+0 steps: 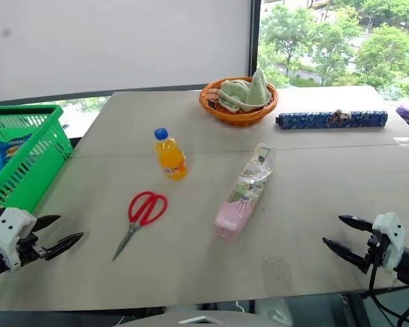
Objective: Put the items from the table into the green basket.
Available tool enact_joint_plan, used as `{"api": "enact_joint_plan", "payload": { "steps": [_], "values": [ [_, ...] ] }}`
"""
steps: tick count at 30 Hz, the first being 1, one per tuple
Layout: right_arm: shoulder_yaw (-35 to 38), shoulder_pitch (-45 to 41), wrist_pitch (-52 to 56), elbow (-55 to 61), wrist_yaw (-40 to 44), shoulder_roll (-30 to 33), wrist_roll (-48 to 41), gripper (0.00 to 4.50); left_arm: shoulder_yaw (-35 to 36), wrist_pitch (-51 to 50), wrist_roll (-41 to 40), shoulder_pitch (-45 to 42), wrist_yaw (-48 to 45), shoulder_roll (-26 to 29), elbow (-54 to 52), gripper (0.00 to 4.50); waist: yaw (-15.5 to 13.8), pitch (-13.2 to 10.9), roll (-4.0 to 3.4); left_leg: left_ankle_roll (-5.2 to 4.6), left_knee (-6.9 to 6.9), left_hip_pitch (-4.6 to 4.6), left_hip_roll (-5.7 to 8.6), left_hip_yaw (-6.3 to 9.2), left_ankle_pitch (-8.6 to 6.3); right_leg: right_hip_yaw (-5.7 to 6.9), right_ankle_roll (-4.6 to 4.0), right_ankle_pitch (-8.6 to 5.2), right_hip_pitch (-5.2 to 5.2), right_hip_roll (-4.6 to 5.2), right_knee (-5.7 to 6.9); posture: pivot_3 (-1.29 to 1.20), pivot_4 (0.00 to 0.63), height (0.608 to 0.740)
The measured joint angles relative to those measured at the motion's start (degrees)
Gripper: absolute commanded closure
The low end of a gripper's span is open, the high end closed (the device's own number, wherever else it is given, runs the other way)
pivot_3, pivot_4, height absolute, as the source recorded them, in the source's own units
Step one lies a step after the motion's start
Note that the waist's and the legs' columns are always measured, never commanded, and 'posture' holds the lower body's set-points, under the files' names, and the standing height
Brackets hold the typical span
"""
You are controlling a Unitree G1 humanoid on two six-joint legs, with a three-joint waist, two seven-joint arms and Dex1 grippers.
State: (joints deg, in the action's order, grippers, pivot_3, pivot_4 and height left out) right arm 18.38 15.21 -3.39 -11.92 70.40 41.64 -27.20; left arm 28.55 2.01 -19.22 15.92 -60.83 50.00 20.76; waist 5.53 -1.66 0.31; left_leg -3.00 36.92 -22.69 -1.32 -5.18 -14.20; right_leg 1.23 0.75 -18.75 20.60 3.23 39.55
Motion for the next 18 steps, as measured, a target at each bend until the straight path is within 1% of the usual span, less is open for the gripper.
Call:
{"api": "enact_joint_plan", "payload": {
  "steps": [3, 6, 11, 18],
  "values": [
    [0.02, -0.17, -0.52, -0.55, 0.42, -0.02, -0.01, 0.0, -0.58, -0.36, -0.27, -0.11, -1.05, -0.04, -0.88, 0.02, 0.04, 0.0, -0.01, 0.0, -0.01, 0.0, 0.0, -0.02, 0.0, 0.0, 0.0, 0.0, 0.01, 0.0, 0.0, -0.15, 0.0, 0.74],
    [0.07, -0.75, -1.14, -0.52, 1.0, -0.51, -0.32, 0.0, -2.15, -1.36, -1.35, 0.41, -2.98, -0.87, -4.55, 0.02, 0.03, 0.01, -0.01, 0.0, -0.01, 0.0, 0.0, -0.04, 0.0, 0.0, 0.01, 0.01, 0.01, 0.01, -0.01, -0.15, 0.0, 0.74],
    [0.07, -0.87, -1.59, -0.51, 1.06, -0.91, -0.37, 0.0, -2.09, -2.89, -2.48, 1.61, -4.27, -0.92, -5.19, 0.02, 0.08, 0.02, -0.02, 0.01, -0.05, 0.02, 0.0, -0.04, 0.01, 0.0, 0.01, 0.01, 0.02, 0.01, -0.01, -0.15, 0.0, 0.74],
    [0.06, -2.46, -1.57, -0.19, 1.02, -1.35, -0.57, 0.0, -2.09, -10.25, -5.88, 6.06, -6.41, -0.82, -12.84, 0.02, 0.09, 0.04, -0.02, 0.01, -0.05, 0.02, 0.0, -0.05, 0.01, 0.0, 0.01, 0.01, 0.01, 0.02, -0.01, -0.14, 0.0, 0.74]
  ]
}}
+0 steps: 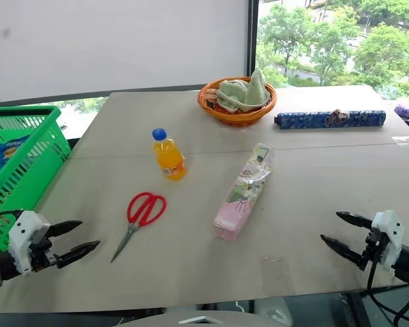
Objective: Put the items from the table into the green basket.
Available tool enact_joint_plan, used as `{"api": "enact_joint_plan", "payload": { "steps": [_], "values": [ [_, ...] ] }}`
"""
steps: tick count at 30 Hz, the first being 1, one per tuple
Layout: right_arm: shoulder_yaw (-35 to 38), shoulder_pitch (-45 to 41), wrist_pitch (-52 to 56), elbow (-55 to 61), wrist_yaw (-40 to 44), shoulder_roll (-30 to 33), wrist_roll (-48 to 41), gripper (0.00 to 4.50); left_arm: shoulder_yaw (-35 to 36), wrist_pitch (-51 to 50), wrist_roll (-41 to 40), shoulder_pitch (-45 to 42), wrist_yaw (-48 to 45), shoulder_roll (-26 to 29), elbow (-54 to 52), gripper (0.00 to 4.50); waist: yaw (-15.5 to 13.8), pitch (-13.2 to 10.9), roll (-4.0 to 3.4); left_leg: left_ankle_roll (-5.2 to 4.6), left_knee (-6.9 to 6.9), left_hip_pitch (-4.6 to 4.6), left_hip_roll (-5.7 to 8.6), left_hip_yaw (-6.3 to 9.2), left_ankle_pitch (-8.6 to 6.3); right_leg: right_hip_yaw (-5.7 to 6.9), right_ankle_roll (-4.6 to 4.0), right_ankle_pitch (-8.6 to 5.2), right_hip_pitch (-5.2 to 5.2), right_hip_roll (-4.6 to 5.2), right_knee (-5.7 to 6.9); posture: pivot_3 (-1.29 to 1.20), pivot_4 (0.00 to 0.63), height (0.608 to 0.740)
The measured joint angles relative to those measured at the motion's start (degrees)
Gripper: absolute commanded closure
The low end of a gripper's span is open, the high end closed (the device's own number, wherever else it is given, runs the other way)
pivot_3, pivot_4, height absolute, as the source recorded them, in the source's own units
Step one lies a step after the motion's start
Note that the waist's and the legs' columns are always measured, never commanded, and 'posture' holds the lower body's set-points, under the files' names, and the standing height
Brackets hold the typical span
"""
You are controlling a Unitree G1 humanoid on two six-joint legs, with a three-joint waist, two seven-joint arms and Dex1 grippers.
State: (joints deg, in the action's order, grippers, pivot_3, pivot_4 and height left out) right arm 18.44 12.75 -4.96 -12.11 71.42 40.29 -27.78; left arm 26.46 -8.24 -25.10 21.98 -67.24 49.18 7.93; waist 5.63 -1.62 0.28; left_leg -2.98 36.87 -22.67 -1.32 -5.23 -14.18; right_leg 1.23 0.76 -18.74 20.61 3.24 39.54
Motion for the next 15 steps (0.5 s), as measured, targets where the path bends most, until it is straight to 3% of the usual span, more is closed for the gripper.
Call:
{"api": "enact_joint_plan", "payload": {
  "steps": [3, 7, 12, 15],
  "values": [
    [-0.14, -1.36, 1.14, 3.09, -0.08, -0.57, -1.34, 0.0, -0.05, -5.79, -2.15, 2.23, -1.45, 0.85, -5.23, 0.02, -0.01, -0.02, -0.06, 0.0, 0.0, 0.0, 0.0, 0.0, 0.0, 0.0, 0.01, 0.0, 0.0, 0.0, 0.01, -0.14, 0.0, 0.74],
    [-3.93, -1.58, 6.9, 18.64, 0.36, 0.84, -4.74, 0.0, -1.22, -16.0, -3.78, 5.64, 1.89, 1.14, -16.13, 0.02, -0.08, 0.0, -0.22, 0.0, 0.0, -0.01, 0.0, 0.01, 0.0, 0.0, 0.14, 0.07, 0.0, 0.0, 0.02, -0.16, 0.0, 0.74],
    [-7.47, -4.76, 17.32, 36.08, -3.24, 2.67, -12.06, 0.0, -6.78, -23.5, -1.53, 6.31, 10.83, -0.5, -26.97, 0.02, -0.51, 0.16, -0.04, -0.01, 0.04, -0.02, 0.01, 0.01, 0.01, 0.01, 0.16, 0.08, -0.03, -0.01, 0.02, -0.18, 0.0, 0.74],
    [-7.46, -6.01, 21.11, 40.81, -5.12, 4.54, -13.79, 0.0, -9.6, -25.51, 2.48, 5.99, 17.17, -1.54, -31.53, 0.02, -1.2, 0.4, -0.47, -0.01, 0.06, -0.02, 0.06, -0.04, 0.0, 0.0, 0.09, 0.05, -0.07, 0.06, -0.05, -0.18, 0.0, 0.74]
  ]
}}
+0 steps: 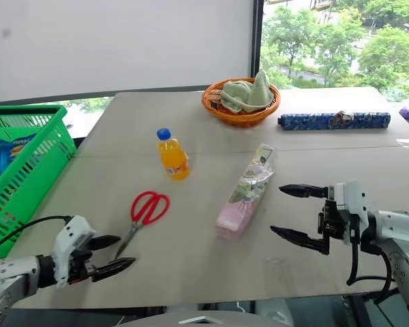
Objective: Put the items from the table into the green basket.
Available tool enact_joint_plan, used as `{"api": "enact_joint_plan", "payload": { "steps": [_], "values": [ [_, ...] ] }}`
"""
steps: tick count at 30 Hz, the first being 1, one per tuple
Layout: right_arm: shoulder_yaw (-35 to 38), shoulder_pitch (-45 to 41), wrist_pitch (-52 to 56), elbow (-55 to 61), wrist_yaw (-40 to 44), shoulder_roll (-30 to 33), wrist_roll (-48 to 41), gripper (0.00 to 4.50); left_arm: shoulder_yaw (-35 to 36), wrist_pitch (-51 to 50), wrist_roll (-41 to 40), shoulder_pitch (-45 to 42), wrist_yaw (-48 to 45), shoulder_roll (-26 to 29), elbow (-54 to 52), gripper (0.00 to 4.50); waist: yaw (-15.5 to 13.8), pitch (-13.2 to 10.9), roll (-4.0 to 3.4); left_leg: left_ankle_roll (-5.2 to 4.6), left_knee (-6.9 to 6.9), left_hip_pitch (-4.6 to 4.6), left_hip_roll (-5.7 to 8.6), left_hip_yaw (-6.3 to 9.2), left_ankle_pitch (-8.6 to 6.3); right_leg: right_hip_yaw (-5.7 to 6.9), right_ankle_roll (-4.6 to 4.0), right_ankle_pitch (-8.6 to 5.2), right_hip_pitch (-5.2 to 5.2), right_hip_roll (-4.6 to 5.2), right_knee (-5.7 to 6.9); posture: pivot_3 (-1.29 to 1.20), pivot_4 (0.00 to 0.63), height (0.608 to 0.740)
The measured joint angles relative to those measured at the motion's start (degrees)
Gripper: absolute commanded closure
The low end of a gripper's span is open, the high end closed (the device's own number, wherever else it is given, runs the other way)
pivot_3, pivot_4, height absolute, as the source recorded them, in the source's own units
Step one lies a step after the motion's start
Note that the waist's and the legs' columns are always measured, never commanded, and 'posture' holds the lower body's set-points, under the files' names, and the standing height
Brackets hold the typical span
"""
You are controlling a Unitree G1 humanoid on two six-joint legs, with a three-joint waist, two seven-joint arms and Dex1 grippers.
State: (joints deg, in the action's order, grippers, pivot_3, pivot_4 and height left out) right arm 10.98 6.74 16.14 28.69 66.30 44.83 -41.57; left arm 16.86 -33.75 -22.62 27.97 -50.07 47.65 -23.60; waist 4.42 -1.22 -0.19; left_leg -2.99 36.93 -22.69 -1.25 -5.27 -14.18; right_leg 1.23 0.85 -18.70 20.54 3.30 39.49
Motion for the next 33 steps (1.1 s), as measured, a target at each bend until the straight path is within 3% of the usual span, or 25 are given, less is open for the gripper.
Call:
{"api": "enact_joint_plan", "payload": {
  "steps": [7, 10, 16, 20, 23, 27, 31, 32, 33],
  "values": [
    [0.27, -1.04, 3.79, 3.11, -0.87, 4.4, -0.2, 0.0, -3.78, -10.48, 3.36, -2.15, 14.33, -6.39, -6.96, 0.02, -0.66, 0.29, -0.44, -0.02, -0.08, 0.42, -0.02, -0.13, 0.01, 0.12, -0.12, -0.08, -0.25, 0.1, 0.24, -0.18, 0.0, 0.74],
    [0.18, -1.05, 3.71, 2.99, -1.33, 4.21, 0.19, 0.0, -4.73, -10.24, 4.42, -2.24, 16.04, -7.52, -6.98, 0.02, -0.64, 0.29, -0.61, -0.01, -0.17, 1.0, -0.02, -0.13, 0.0, 0.11, -0.15, -0.14, -0.83, 0.11, 0.18, -0.18, 0.0, 0.74],
    [-1.21, -1.77, 3.82, 3.09, -2.23, 3.06, 0.72, 0.0, -5.76, -7.23, 5.89, -6.5, 22.75, -15.63, -3.33, 0.02, -1.69, 0.31, -0.72, -0.01, -0.21, 0.96, -0.02, -0.23, 0.0, 0.51, -0.1, -0.14, -0.91, 0.44, 0.16, -0.18, 0.0, 0.74],
    [-1.21, -2.06, 4.03, 3.09, -3.08, 2.96, 0.73, 0.0, -5.91, -6.79, 6.28, -7.04, 24.32, -17.43, -2.81, 0.02, -1.95, 0.3, -0.68, -0.01, -0.29, 0.96, -0.02, -0.21, 0.0, 0.66, -0.08, -0.15, -0.91, 0.5, 0.16, -0.18, 0.0, 0.74],
    [-1.21, -2.06, 4.11, 3.15, -3.69, 2.84, 0.8, 0.0, -6.71, -5.46, 6.81, -6.24, 24.1, -17.25, -2.98, 0.76, -1.96, 0.3, -0.7, -0.01, -0.36, 0.95, -0.02, -0.24, 0.0, 0.73, -0.11, -0.14, -0.91, 0.57, 0.16, -0.21, 0.0, 0.74],
    [-1.2, -2.04, 4.4, 3.83, -4.59, 1.96, 0.77, 0.0, -7.64, -5.09, 6.45, -5.89, 23.08, -17.17, -3.42, 2.62, -1.85, 0.29, -0.7, -0.01, -0.44, 0.95, -0.02, -0.23, 0.0, 0.76, -0.07, -0.17, -0.9, 0.59, 0.11, -0.21, 0.0, 0.74],
    [-1.2, -2.04, 4.44, 3.88, -5.07, 1.73, 0.8, 0.0, -7.7, -5.24, 6.63, -6.09, 23.17, -16.36, -3.18, 4.14, -1.38, 0.28, -0.7, -0.01, -0.51, 0.95, -0.02, -0.21, 0.0, 0.79, -0.05, -0.2, -0.9, 0.58, 0.07, -0.21, 0.0, 0.74],
    [-1.2, -2.04, 4.43, 3.88, -5.25, 1.64, 0.82, 0.0, -7.51, -5.23, 6.72, -6.1, 23.38, -16.27, -3.15, 4.47, -1.17, 0.28, -0.7, -0.01, -0.52, 0.94, -0.02, -0.21, 0.0, 0.79, -0.05, -0.2, -0.9, 0.58, 0.04, -0.21, 0.0, 0.74],
    [-1.2, -2.05, 4.43, 3.88, -5.48, 1.5, 0.82, 0.0, -7.36, -5.05, 6.74, -5.99, 23.49, -16.32, -3.14, 4.49, -1.01, 0.28, -0.71, -0.01, -0.52, 0.93, -0.02, -0.21, 0.0, 0.79, -0.05, -0.2, -0.9, 0.58, 0.01, -0.21, 0.0, 0.74]
  ]
}}
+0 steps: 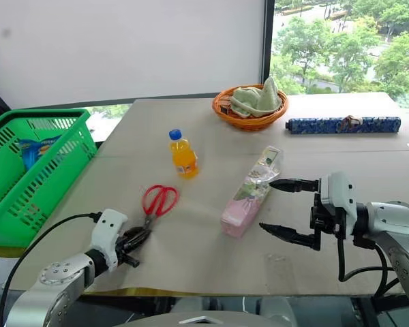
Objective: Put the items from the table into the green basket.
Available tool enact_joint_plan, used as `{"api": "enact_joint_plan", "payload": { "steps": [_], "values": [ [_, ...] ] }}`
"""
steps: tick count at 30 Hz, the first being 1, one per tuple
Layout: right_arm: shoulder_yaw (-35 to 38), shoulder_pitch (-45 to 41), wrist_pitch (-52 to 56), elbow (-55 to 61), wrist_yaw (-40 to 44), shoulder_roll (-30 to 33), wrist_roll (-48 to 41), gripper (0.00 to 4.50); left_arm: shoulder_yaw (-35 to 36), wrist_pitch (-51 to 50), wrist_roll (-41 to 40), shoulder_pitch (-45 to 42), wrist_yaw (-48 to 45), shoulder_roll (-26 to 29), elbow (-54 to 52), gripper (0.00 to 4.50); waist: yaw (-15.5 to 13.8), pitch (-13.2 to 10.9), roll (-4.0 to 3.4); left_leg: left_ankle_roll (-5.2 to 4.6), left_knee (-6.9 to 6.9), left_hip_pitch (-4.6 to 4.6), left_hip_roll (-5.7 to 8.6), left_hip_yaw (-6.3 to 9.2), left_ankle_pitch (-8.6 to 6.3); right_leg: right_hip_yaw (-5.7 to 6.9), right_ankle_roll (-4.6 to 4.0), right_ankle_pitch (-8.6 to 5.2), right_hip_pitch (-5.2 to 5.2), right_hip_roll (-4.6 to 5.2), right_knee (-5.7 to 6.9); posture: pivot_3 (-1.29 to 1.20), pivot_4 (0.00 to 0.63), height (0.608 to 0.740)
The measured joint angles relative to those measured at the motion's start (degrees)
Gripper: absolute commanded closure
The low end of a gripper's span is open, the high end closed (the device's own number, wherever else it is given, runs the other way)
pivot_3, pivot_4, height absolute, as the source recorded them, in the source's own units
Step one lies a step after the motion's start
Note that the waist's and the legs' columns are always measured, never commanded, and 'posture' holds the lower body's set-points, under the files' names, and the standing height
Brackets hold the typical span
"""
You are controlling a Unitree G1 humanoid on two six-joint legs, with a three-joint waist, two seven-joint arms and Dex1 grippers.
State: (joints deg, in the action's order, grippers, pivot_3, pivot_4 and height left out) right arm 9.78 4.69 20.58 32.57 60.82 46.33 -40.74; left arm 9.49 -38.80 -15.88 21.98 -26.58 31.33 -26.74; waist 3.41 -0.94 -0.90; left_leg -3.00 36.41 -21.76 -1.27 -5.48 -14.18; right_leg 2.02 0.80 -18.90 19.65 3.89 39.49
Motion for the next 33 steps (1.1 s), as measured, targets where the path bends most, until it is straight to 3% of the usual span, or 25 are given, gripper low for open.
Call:
{"api": "enact_joint_plan", "payload": {
  "steps": [6, 10, 12, 14, 18, 23, 25, 26, 31, 33],
  "values": [
    [0.04, -0.01, -0.01, -0.01, -0.22, -0.63, 0.0, 0.0, 0.56, 11.84, 2.79, -1.83, 3.51, -4.91, 5.66, 4.49, 0.28, -0.28, 0.3, 0.0, -0.03, -0.14, -0.02, 0.03, 0.0, 0.1, -0.13, 0.08, 0.01, 0.01, -0.18, -0.21, 0.0, 0.74],
    [0.12, -0.01, -0.03, -0.14, -0.18, -0.76, 0.0, 0.0, 6.47, 20.53, 4.27, -7.73, 9.49, -8.23, 8.3, 4.49, 0.47, -0.9, 1.19, 0.22, -0.03, -0.58, -0.1, 0.31, 0.16, 0.41, -0.18, 0.15, 0.19, -0.1, -0.45, -0.2, 0.0, 0.74],
    [0.13, -0.23, -0.04, -0.32, -0.19, -0.91, 0.0, 0.0, 8.96, 21.05, 4.66, -11.41, 11.96, -8.26, 8.78, 4.49, 0.56, -0.87, 1.22, 0.29, 0.09, -0.76, -0.11, 0.35, 0.23, 0.44, -0.08, 0.14, 0.2, -0.12, -0.64, -0.2, 0.0, 0.74],
    [0.17, -1.2, -0.21, -1.22, -0.37, -1.47, 0.09, 0.0, 10.7, 21.15, 5.34, -16.63, 14.13, -7.74, 10.74, 4.49, 0.57, -0.86, 1.24, 0.14, 0.24, -1.02, -0.06, 0.33, 0.16, 0.43, 0.22, 0.16, 0.23, -0.09, -0.85, -0.2, 0.0, 0.74],
    [-0.4, -7.44, -0.95, -3.14, -4.15, -4.63, 2.1, 0.0, 10.26, 16.66, 6.81, -36.52, 17.94, -6.06, 21.88, 4.49, 0.02, -0.97, 1.75, -0.06, 0.49, -1.55, -0.03, 0.52, 0.35, 0.66, 0.32, 0.18, 0.39, -0.19, -0.97, -0.2, 0.0, 0.74],
    [-0.56, -14.42, -0.53, -6.83, -14.56, -10.64, 6.35, 0.0, 3.83, 13.09, 8.85, -59.28, 16.71, -4.46, 40.41, 2.26, 0.46, -0.98, 1.89, -0.12, 0.83, -2.14, -0.02, 0.47, 0.34, 0.6, 0.49, 0.2, 0.95, -0.31, -0.69, -0.22, 0.0, 0.74],
    [-0.56, -14.92, -0.08, -6.48, -15.69, -11.09, 6.02, 0.0, 3.41, 14.27, 8.95, -63.62, 16.55, -4.52, 44.92, 1.17, 1.04, -0.99, 1.88, -0.11, 0.81, -2.1, -0.04, 0.42, 0.34, 0.51, 0.56, 0.16, 0.96, -0.34, -0.66, -0.24, 0.0, 0.74],
    [-0.56, -14.85, 0.19, -6.47, -16.25, -11.08, 6.23, 0.0, 3.57, 15.04, 8.91, -64.58, 16.62, -4.51, 46.26, 0.85, 1.55, -0.99, 1.86, -0.11, 0.8, -2.1, -0.04, 0.42, 0.34, 0.5, 0.58, 0.15, 0.96, -0.34, -0.65, -0.24, 0.0, 0.74],
    [-0.52, -13.34, 0.38, -6.31, -17.58, -11.06, 7.39, 0.0, 5.2, 17.28, 6.0, -63.9, 15.1, -5.94, 46.8, 0.85, 2.85, -1.01, 1.84, -0.1, 0.81, -2.09, -0.07, 0.4, 0.35, 0.47, 0.6, 0.13, 1.0, -0.34, -0.59, -0.25, 0.0, 0.74],
    [-0.34, -10.67, 0.29, -5.6, -17.58, -10.92, 8.09, 0.0, 7.01, 18.2, 1.5, -58.86, 11.25, -7.1, 40.21, 0.85, 3.44, -1.0, 1.83, -0.1, 0.82, -2.07, -0.08, 0.39, 0.35, 0.44, 0.6, 0.13, 0.97, -0.31, -0.59, -0.26, 0.0, 0.74]
  ]
}}
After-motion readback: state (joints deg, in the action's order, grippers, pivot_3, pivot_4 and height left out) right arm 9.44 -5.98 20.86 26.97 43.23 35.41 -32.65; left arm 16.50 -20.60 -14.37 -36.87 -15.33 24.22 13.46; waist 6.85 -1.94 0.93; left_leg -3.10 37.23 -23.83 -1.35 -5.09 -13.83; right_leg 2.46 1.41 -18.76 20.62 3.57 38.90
